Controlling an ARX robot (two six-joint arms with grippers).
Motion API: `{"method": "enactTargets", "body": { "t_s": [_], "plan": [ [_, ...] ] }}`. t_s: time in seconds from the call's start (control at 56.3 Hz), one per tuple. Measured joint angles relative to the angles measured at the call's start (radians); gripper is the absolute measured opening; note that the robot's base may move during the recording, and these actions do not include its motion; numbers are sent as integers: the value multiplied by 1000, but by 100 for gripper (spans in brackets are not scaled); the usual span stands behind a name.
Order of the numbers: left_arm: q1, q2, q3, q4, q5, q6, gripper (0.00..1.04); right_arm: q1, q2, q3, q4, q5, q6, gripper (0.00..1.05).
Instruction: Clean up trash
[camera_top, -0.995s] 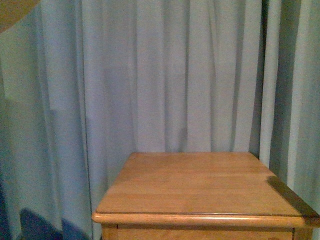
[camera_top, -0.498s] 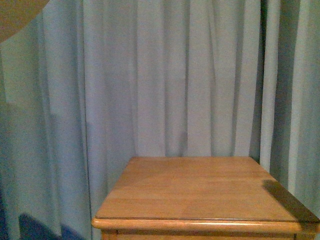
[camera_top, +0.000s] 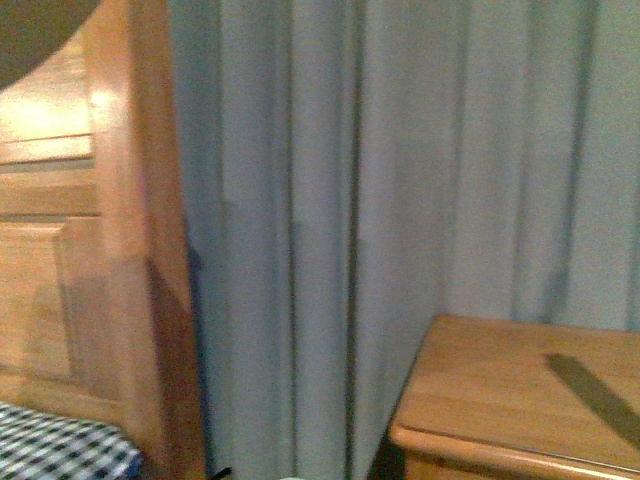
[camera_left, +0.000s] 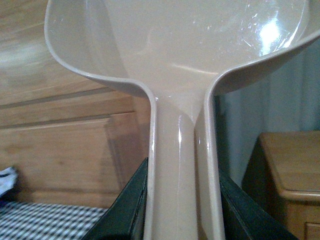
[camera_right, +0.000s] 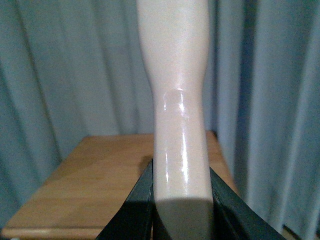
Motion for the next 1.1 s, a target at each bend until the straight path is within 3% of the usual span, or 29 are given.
{"method": "enactTargets", "body": {
  "t_s": [1.102],
  "plan": [
    [3,-1,-4,-1,-2,-1,28,0,0,-1,0,5,-2,21]
  ]
}}
